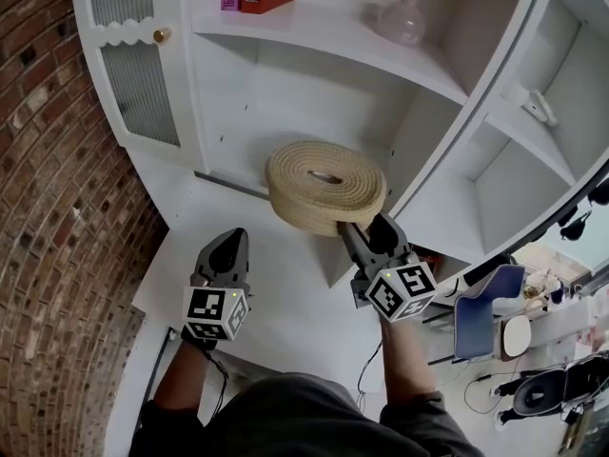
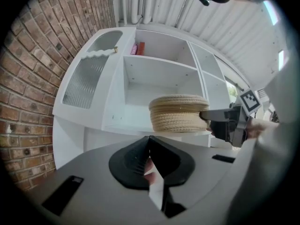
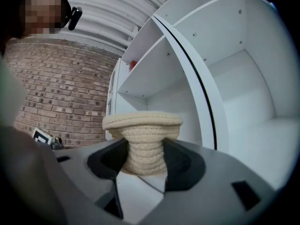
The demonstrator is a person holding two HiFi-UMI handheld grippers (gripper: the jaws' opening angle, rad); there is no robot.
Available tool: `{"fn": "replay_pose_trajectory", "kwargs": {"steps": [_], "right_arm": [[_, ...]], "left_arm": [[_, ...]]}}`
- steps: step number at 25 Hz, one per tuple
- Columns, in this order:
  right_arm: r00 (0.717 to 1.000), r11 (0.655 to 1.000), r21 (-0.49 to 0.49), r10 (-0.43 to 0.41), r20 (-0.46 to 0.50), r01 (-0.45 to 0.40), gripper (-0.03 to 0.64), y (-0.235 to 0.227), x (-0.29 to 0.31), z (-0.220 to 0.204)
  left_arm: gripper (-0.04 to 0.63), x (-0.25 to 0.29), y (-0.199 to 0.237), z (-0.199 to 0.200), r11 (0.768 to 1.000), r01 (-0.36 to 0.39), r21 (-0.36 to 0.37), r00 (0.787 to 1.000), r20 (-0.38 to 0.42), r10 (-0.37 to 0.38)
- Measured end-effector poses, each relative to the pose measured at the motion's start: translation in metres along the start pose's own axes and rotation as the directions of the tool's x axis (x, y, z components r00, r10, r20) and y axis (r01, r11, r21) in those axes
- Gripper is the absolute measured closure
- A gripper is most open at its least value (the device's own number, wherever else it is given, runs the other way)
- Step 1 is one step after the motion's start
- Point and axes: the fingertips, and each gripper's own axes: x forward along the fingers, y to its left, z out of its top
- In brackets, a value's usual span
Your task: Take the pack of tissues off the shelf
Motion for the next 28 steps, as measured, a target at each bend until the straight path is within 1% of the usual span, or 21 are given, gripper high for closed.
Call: {"fn": "replay_pose_trajectory", "kwargs": {"steps": [7, 9, 12, 14, 16, 19, 21, 22, 23, 24, 25, 26, 27, 28], "right_arm": [[1.000, 1.000, -0.002, -0.005, -0.004, 0.005, 0.376, -0.001, 0.001, -0.005], [1.000, 1.000, 0.000, -0.017, -0.010, 0.017, 0.374, -0.002, 0.006, -0.005], [0.998, 0.998, 0.004, -0.057, -0.029, 0.057, 0.371, -0.007, 0.020, -0.005], [0.995, 0.996, -0.019, -0.083, -0.056, 0.082, 0.366, -0.008, 0.032, -0.009], [0.991, 0.994, -0.040, -0.104, -0.083, 0.101, 0.345, -0.009, 0.039, -0.016], [0.988, 0.992, -0.062, -0.113, -0.106, 0.107, 0.328, -0.009, 0.043, -0.018], [0.983, 0.989, -0.107, -0.120, -0.137, 0.105, 0.321, -0.008, 0.039, -0.019], [0.979, 0.983, -0.151, -0.131, -0.156, 0.108, 0.321, -0.006, 0.034, -0.020], [0.974, 0.971, -0.209, -0.149, -0.168, 0.112, 0.321, -0.004, 0.029, -0.021], [0.971, 0.952, -0.281, -0.170, -0.165, 0.119, 0.321, -0.002, 0.024, -0.019], [0.970, 0.923, -0.363, -0.193, -0.147, 0.129, 0.321, 0.001, 0.020, -0.014], [0.969, 0.882, -0.451, -0.216, -0.123, 0.139, 0.321, 0.005, 0.017, -0.007], [0.966, 0.830, -0.539, -0.235, -0.106, 0.143, 0.321, 0.008, 0.015, 0.000], [0.963, 0.770, -0.623, -0.252, -0.099, 0.137, 0.321, 0.012, 0.015, 0.006]], "left_arm": [[0.591, 0.009, -0.001, 0.004, 1.000, 0.001, 0.005, 1.000, 0.004, -0.001], [0.591, 0.009, -0.003, -0.003, 1.000, 0.001, 0.004, 1.000, -0.010, -0.001], [0.591, 0.011, -0.005, -0.010, 1.000, 0.000, 0.001, 1.000, -0.027, 0.000], [0.591, 0.012, -0.005, -0.013, 1.000, -0.002, -0.002, 0.999, -0.032, 0.002], [0.591, 0.011, -0.006, -0.015, 1.000, -0.002, -0.001, 0.999, -0.037, 0.002], [0.591, 0.008, -0.001, -0.019, 1.000, -0.012, -0.001, 0.999, -0.046, 0.012], [0.591, 0.005, 0.004, -0.022, 1.000, -0.024, -0.009, 0.998, -0.051, 0.023], [0.591, 0.003, 0.006, -0.023, 1.000, -0.027, -0.011, 0.998, -0.053, 0.027], [0.591, 0.002, 0.007, -0.024, 1.000, -0.029, -0.012, 0.998, -0.054, 0.028], [0.591, 0.001, 0.008, -0.025, 1.000, -0.029, -0.012, 0.998, -0.055, 0.029], [0.591, 0.001, 0.010, -0.026, 0.999, -0.030, -0.011, 0.998, -0.057, 0.029], [0.591, 0.000, 0.011, -0.027, 0.999, -0.030, -0.012, 0.998, -0.058, 0.029], [0.591, -0.001, 0.011, -0.028, 0.999, -0.030, -0.014, 0.998, -0.059, 0.029], [0.591, -0.001, 0.012, -0.029, 0.999, -0.029, -0.016, 0.998, -0.061, 0.028]]}}
